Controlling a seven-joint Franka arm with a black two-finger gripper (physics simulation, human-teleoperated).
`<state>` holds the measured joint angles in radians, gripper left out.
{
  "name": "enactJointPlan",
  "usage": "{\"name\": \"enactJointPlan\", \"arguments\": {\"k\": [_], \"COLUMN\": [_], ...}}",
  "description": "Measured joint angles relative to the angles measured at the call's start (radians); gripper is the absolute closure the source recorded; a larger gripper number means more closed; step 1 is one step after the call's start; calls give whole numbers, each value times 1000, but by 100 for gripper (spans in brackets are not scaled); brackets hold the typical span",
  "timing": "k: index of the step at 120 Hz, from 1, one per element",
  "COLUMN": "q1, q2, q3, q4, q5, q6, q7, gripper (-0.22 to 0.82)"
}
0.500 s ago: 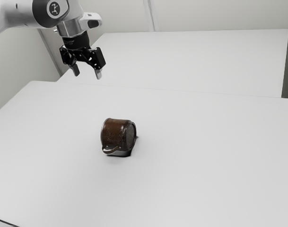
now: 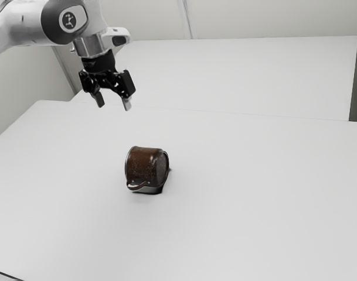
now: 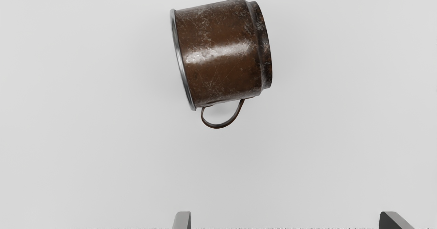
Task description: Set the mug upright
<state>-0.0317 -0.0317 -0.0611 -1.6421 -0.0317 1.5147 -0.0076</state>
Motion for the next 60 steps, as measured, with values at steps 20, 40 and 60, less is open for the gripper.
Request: {"name": "enactJointPlan", "arguments": {"k": [20, 40, 60], "q1": [92, 189, 235], "q2": [-6, -7, -4], "q3": [0, 1, 1], "q4": [-50, -104, -180], "q5": [-46, -92, -158], "q6": [27, 67, 130], "q7": [25, 60, 111], "gripper": [0, 0, 0]}}
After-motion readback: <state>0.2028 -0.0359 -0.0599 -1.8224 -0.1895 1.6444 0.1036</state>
